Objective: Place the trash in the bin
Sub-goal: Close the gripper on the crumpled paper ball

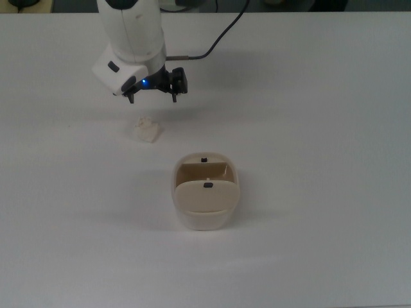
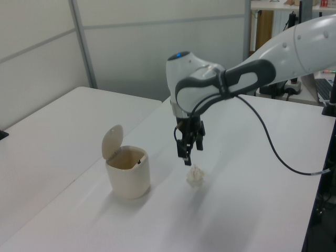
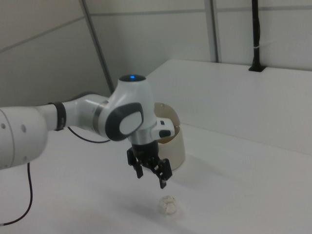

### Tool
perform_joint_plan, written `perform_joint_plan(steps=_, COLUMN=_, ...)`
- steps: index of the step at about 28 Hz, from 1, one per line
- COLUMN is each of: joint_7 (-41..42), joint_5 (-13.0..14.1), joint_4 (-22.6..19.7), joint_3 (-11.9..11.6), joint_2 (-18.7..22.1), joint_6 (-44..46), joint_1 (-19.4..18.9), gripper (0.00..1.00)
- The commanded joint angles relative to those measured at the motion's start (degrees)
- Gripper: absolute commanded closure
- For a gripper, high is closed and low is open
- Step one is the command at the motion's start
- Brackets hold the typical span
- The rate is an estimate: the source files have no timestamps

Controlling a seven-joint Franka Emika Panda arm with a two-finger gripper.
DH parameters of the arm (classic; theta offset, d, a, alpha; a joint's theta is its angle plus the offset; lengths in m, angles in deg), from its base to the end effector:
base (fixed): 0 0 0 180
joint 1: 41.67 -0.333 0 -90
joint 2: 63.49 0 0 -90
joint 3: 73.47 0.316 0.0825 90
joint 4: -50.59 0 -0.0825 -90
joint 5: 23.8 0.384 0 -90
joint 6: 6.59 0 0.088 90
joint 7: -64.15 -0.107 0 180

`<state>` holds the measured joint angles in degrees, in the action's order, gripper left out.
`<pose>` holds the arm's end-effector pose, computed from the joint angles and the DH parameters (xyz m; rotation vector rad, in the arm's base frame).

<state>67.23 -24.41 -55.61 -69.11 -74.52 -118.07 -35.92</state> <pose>0.5972 -0.0172 0.4101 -3.1285 -0.0520 0.1558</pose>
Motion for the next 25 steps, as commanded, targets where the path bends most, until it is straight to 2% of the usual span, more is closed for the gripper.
perform_joint_plan(steps=1, joint_7=0.43, joint_5=-0.18, joint_4=-1.03, joint_3=-0.4, joint_2=-4.0, joint_6=-5.84, joint_1=-0.31, gripper=0.0)
perform_joint_plan(steps=5, joint_7=0.35, joint_5=-1.76, joint_4=-1.03, joint_3=-0.4, joint_2=-6.81, joint_6=-9.45, joint_1=-0.13, gripper=0.0)
perform_joint_plan(steps=8, joint_7=0.35, joint_5=-2.29, joint_4=-0.94, joint_3=-0.4, joint_2=-7.96, joint_6=-10.6, joint_1=0.13, gripper=0.08)
perform_joint_plan(steps=9, joint_7=0.35, joint_5=-2.29, joint_4=-0.94, joint_3=-0.49, joint_2=-8.31, joint_6=-11.21, joint_1=0.13, gripper=0.18)
perform_joint_plan(steps=14, joint_7=0.43, joint_5=-2.73, joint_4=-0.94, joint_3=-0.58, joint_2=-8.57, joint_6=-11.3, joint_1=0.22, gripper=0.45)
perform_joint_plan(steps=15, joint_7=0.43, joint_5=-2.99, joint_4=-0.94, joint_3=-0.58, joint_2=-8.49, joint_6=-11.3, joint_1=0.22, gripper=0.6)
perform_joint_plan(steps=19, joint_7=0.43, joint_5=-3.08, joint_4=-0.94, joint_3=-0.58, joint_2=-8.49, joint_6=-11.04, joint_1=0.22, gripper=0.8)
perform_joint_plan(steps=21, joint_7=0.35, joint_5=-3.08, joint_4=-0.85, joint_3=-0.58, joint_2=-8.31, joint_6=-10.78, joint_1=0.22, gripper=0.85)
perform_joint_plan(steps=25, joint_7=0.35, joint_5=-3.08, joint_4=-0.5, joint_3=-0.58, joint_2=-7.7, joint_6=-10.6, joint_1=0.13, gripper=0.85)
